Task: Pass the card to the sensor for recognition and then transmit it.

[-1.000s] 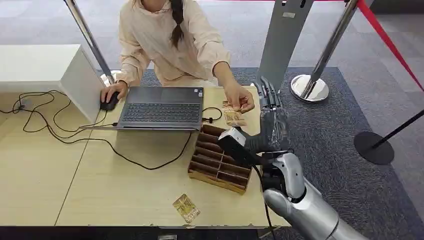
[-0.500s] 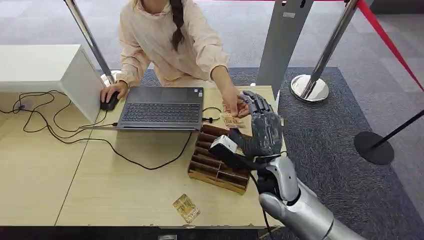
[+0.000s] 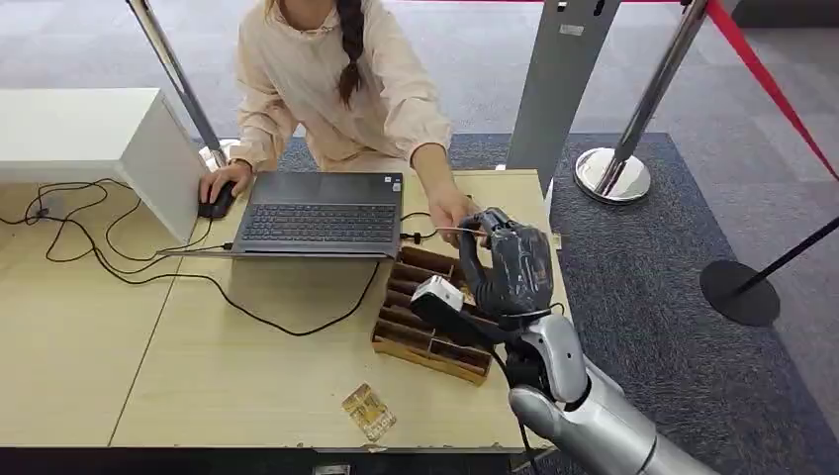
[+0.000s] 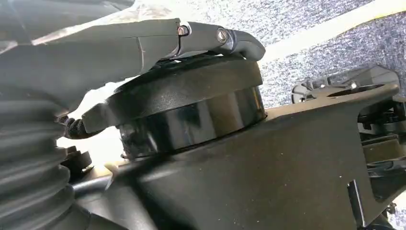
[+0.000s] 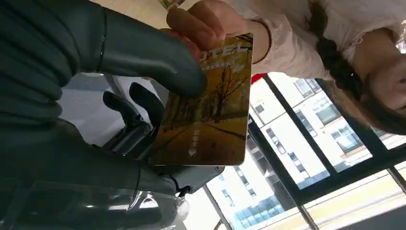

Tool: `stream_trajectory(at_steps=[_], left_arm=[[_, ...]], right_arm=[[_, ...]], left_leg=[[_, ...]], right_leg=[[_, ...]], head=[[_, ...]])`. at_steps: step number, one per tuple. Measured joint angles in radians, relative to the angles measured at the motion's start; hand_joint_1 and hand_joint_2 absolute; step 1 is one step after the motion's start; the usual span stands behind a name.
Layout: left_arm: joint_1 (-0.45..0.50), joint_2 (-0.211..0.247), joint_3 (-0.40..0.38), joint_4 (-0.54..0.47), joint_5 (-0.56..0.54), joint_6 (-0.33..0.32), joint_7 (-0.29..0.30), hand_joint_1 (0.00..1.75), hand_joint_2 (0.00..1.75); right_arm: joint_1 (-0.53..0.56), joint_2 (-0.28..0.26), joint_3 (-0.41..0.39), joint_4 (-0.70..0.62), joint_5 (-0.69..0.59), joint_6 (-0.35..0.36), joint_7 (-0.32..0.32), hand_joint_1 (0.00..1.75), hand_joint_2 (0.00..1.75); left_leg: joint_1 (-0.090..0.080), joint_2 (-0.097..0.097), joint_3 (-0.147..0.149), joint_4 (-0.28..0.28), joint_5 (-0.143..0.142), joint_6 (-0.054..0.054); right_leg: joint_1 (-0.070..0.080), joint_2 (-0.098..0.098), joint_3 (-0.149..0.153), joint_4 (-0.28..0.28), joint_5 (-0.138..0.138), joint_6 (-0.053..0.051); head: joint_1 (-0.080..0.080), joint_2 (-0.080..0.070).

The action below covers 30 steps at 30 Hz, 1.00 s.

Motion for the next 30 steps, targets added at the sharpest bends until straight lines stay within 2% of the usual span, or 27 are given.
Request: stream_trajectory(at_steps=[16,26,30], left_arm=[[-0.002,0.000,-0.016,0.002,0.009,0.002,-0.002,0.00,1.75],[-0.001,-0.003,-0.019,0.002,0.019,0.011,-0.006,0.00,1.75],[-0.001,-0.003,-0.019,0.002,0.025,0.013,-0.009,0.00,1.75]], right_arm=[[0.032,-0.003,-0.026,-0.040,-0.002,-0.061,-0.010,1.75,1.75],[0.086,-0.026,-0.117,-0.148,0.015,-0.064,-0.001,1.75,1.75],[0.110,-0.042,-0.146,-0.163,0.072,-0.064,0.035,1.75,1.75]], left_leg=[[0.000,0.000,0.000,0.000,0.000,0.000],[0.000,0.000,0.000,0.000,0.000,0.000],[0.000,0.000,0.001,0.000,0.000,0.000]], right_leg=[[0.000,0.000,0.000,0.000,0.000,0.000],[0.000,0.000,0.000,0.000,0.000,0.000],[0.000,0.000,0.000,0.000,0.000,0.000]], head=[[0.000,0.000],[0.000,0.000],[0.000,0.000]])
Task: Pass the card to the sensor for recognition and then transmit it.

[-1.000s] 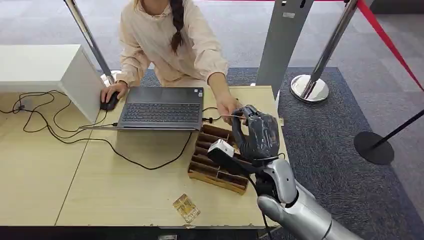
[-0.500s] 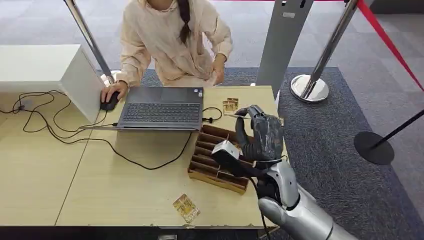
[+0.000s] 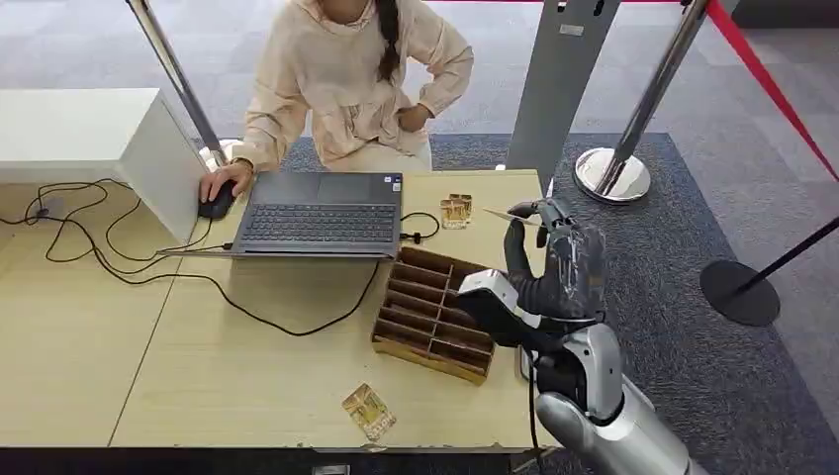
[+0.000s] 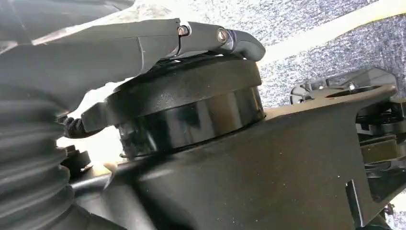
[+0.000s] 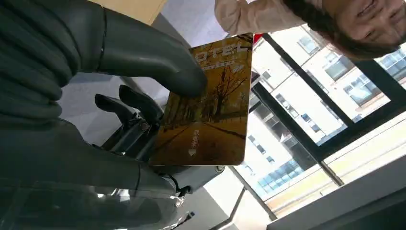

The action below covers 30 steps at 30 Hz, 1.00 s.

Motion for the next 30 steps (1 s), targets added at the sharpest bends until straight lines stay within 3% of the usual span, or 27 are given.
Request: stream_trajectory(at_steps=[6,13,30], left_arm=[[0.000,-0.003,0.000,0.002,0.004,0.007,-0.001,0.00,1.75],[0.001,-0.004,0.000,0.002,0.018,0.008,-0.008,0.00,1.75],[0.001,-0.005,0.002,0.003,0.037,0.020,-0.006,0.00,1.75]], right_arm=[[0.040,-0.048,-0.038,-0.007,0.115,0.001,0.088,1.75,1.75],[0.100,-0.098,-0.082,-0.007,0.117,0.000,0.139,1.75,1.75],[0.233,-0.127,-0.205,-0.002,0.118,0.000,0.136,1.75,1.75]], left_leg=[[0.000,0.000,0.000,0.000,0.000,0.000],[0.000,0.000,0.000,0.000,0.000,0.000],[0.000,0.001,0.000,0.000,0.000,0.000]], right_leg=[[0.000,0.000,0.000,0.000,0.000,0.000],[0.000,0.000,0.000,0.000,0.000,0.000],[0.000,0.000,0.000,0.000,0.000,0.000]], head=[[0.000,0.000],[0.000,0.000],[0.000,0.000]])
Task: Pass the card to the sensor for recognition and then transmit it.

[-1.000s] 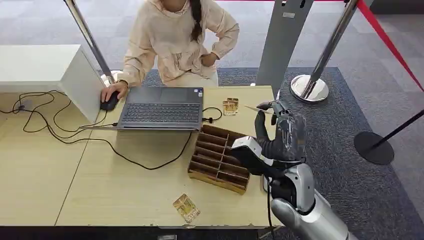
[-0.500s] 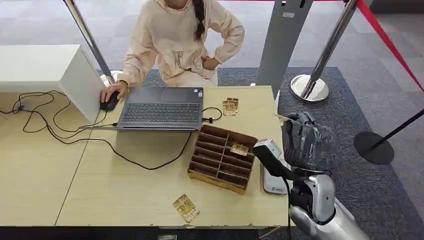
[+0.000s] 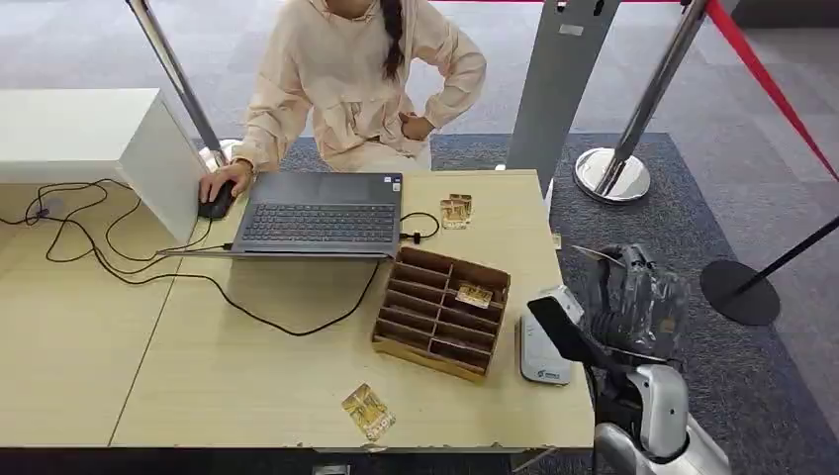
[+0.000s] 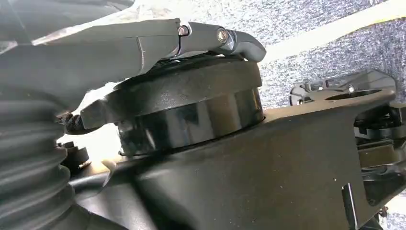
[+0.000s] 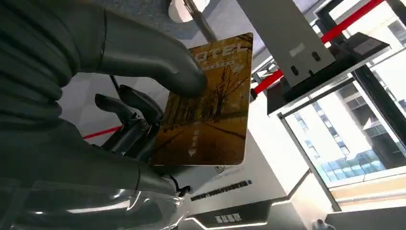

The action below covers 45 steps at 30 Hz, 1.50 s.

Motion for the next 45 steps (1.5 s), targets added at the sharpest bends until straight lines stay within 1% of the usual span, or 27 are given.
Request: stream_trajectory(at_steps=[2,5,7,12,25,35,40,45], left_arm=[[0.000,0.000,0.000,0.000,0.002,0.000,-0.002,0.00,1.75],[0.001,0.000,0.000,0.000,0.008,0.000,-0.007,0.00,1.75],[0.001,0.000,0.000,0.000,0.011,0.000,-0.007,0.00,1.75],[0.001,0.000,0.000,0.000,0.015,0.002,-0.008,0.00,1.75],[0.001,-0.003,0.001,0.000,0.010,0.006,-0.008,0.00,1.75],[0.001,-0.003,0.001,0.000,0.010,0.006,-0.008,0.00,1.75],[0.001,-0.003,0.001,0.000,0.010,0.005,-0.008,0.00,1.75],[0.001,-0.003,0.001,0.000,0.011,0.005,-0.008,0.00,1.75]], right_arm=[[0.014,0.000,-0.010,0.001,-0.015,0.000,-0.010,1.75,1.75],[0.036,0.004,-0.029,0.011,-0.046,0.000,-0.053,1.75,1.75],[0.051,0.013,-0.042,0.022,-0.060,0.000,-0.085,1.75,1.75],[0.067,0.040,-0.048,0.065,-0.087,0.000,-0.138,1.75,1.75],[0.075,0.105,-0.024,0.195,-0.127,0.000,-0.150,1.75,1.75],[0.067,0.127,0.003,0.256,-0.131,0.000,-0.148,1.75,1.75],[0.062,0.134,0.018,0.280,-0.137,0.000,-0.126,1.75,1.75],[0.061,0.134,0.031,0.298,-0.153,0.000,-0.118,1.75,1.75]], left_leg=[[0.000,0.000,0.000,0.000,0.000,0.000],[0.000,0.000,0.000,0.000,0.000,0.000],[0.000,0.000,0.000,0.000,0.000,0.000],[0.000,0.000,0.000,0.000,0.000,0.000],[0.000,0.000,0.000,0.000,0.000,0.000],[0.000,0.000,0.000,0.000,0.000,0.000],[0.000,0.000,0.000,0.000,0.000,0.000],[0.000,0.000,-0.001,0.000,0.000,0.000]], right_leg=[[0.000,0.000,0.000,0.000,0.000,0.000],[0.000,0.000,0.000,0.000,0.000,0.000],[0.000,0.000,0.000,0.000,0.000,0.000],[0.000,0.000,0.000,0.000,0.000,0.000],[0.000,0.000,0.000,0.000,0.000,0.000],[0.000,0.000,0.000,0.000,0.000,0.000],[0.000,0.000,0.000,0.000,0.000,0.000],[0.000,0.000,0.000,0.000,0.000,0.000]], head=[[0.000,0.000],[0.000,0.000],[0.000,0.000],[0.000,0.000],[0.000,0.000],[0.000,0.000],[0.000,0.000],[0.000,0.000]])
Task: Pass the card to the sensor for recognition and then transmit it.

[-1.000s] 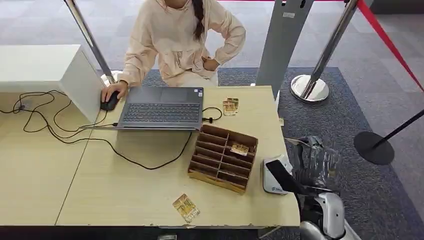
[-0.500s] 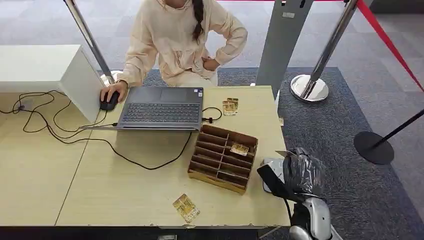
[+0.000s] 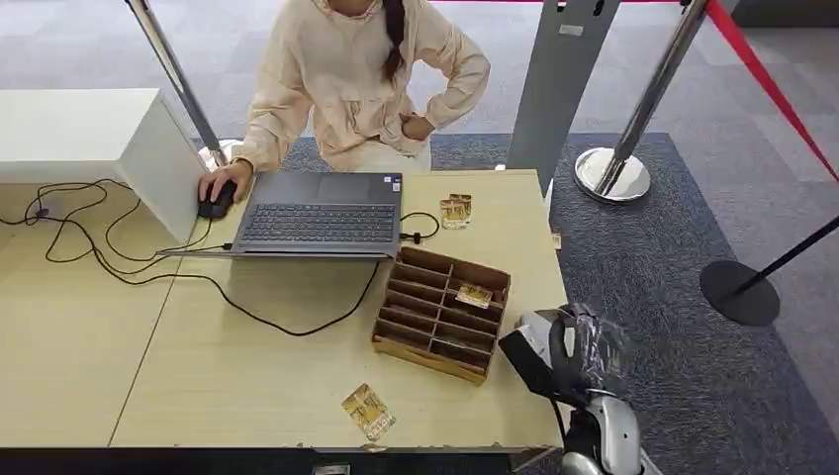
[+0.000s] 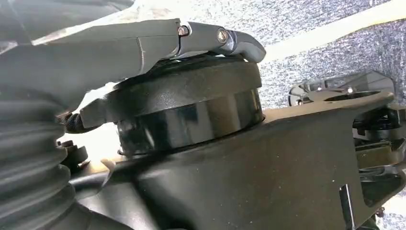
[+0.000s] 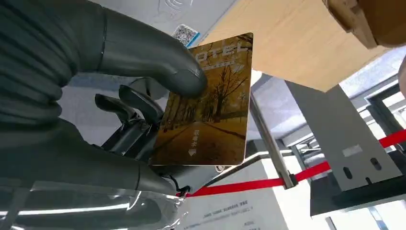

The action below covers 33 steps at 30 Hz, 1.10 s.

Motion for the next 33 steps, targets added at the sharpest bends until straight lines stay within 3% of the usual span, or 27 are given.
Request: stream_trajectory(at_steps=[13,22,28,33], left_arm=[[0.000,0.000,0.000,0.000,0.003,0.000,0.000,0.00,1.75],[0.000,-0.001,0.000,0.000,0.003,0.001,0.000,0.00,1.75],[0.000,-0.001,0.000,0.001,0.006,0.001,0.000,0.00,1.75],[0.000,-0.001,0.000,0.001,0.006,0.001,-0.001,0.00,1.75]], right_arm=[[-0.026,-0.013,0.072,0.071,-0.081,0.073,0.092,1.75,1.75],[-0.052,-0.045,0.109,0.091,-0.115,0.063,0.106,1.75,1.75],[-0.053,-0.081,0.109,0.038,-0.027,0.042,0.144,1.75,1.75],[-0.062,-0.109,0.083,-0.094,0.073,0.062,0.167,1.75,1.75]], left_leg=[[0.000,0.000,0.000,0.000,0.000,0.000],[0.000,0.001,0.001,0.000,0.000,0.000],[-0.001,0.001,0.000,0.000,0.001,0.001],[-0.001,0.001,0.000,0.000,0.001,0.001]], right_leg=[[0.000,0.000,0.000,0.000,0.000,0.000],[0.000,0.000,0.000,0.000,0.000,0.000],[-0.001,0.000,0.000,0.000,0.001,0.001],[-0.001,0.000,0.000,0.000,0.001,0.001]], head=[[0.000,0.000],[0.000,0.000],[0.000,0.000],[0.000,0.000]])
